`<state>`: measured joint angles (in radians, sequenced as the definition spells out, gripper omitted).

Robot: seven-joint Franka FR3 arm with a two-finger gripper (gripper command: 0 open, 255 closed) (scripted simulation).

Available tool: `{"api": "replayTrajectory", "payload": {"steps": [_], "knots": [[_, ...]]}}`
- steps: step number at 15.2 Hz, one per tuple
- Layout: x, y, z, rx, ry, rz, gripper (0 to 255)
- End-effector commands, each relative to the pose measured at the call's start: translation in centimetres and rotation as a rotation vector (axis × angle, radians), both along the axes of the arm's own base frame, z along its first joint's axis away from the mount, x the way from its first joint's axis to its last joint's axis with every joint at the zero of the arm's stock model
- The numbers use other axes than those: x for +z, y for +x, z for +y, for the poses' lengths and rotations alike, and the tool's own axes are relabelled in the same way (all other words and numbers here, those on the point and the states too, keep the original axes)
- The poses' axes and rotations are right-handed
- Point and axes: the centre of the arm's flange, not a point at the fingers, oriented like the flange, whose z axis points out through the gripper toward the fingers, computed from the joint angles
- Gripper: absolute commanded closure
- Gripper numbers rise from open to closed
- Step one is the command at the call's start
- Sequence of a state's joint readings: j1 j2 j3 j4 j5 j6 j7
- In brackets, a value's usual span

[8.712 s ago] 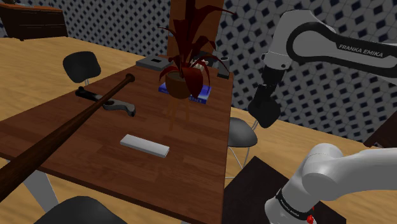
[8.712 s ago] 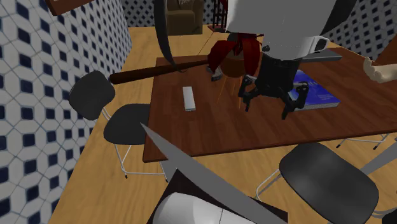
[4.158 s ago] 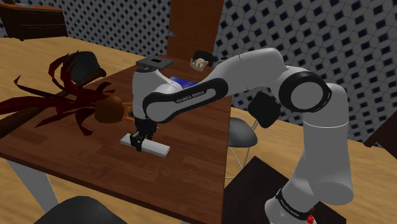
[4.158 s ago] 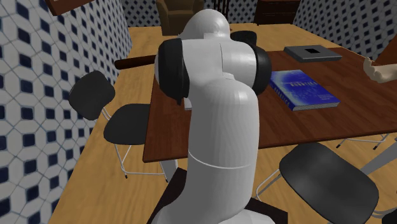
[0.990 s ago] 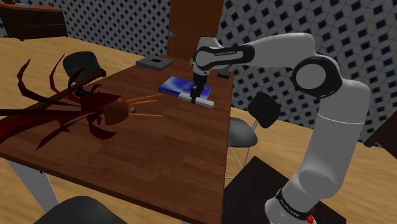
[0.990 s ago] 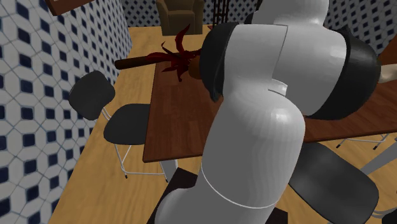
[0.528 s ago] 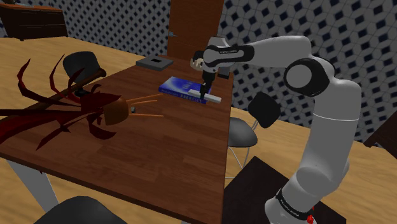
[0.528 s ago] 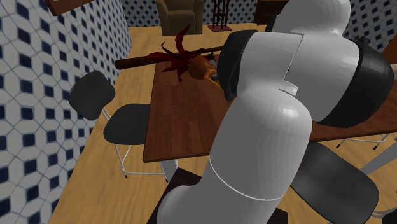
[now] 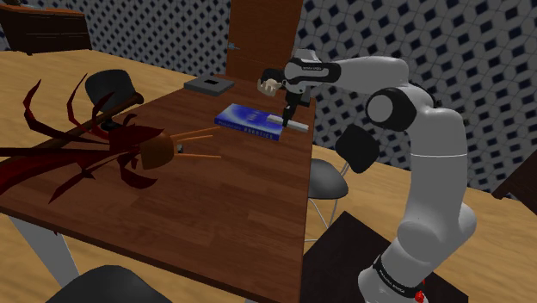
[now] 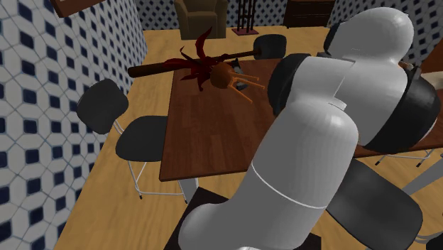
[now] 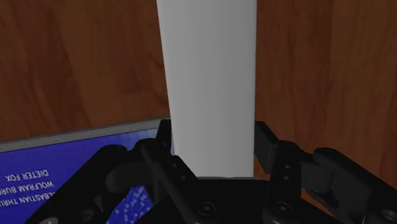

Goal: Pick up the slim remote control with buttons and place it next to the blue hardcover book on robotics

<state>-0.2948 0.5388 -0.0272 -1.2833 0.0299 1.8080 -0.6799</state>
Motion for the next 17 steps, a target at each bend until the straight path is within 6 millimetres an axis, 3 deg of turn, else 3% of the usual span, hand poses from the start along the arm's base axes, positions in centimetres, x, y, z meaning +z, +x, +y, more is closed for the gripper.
{"api": "replayTrajectory", "payload": {"steps": [1, 8, 17], "knots": [[-0.4, 0.3, -2.6, 0.001, 0.0, 0.0, 255], [-0.4, 1.7, -11.7, 0.001, 0.0, 0.0, 255], [-5.2, 1.7, -11.7, 0.001, 0.0, 0.0, 255]]}}
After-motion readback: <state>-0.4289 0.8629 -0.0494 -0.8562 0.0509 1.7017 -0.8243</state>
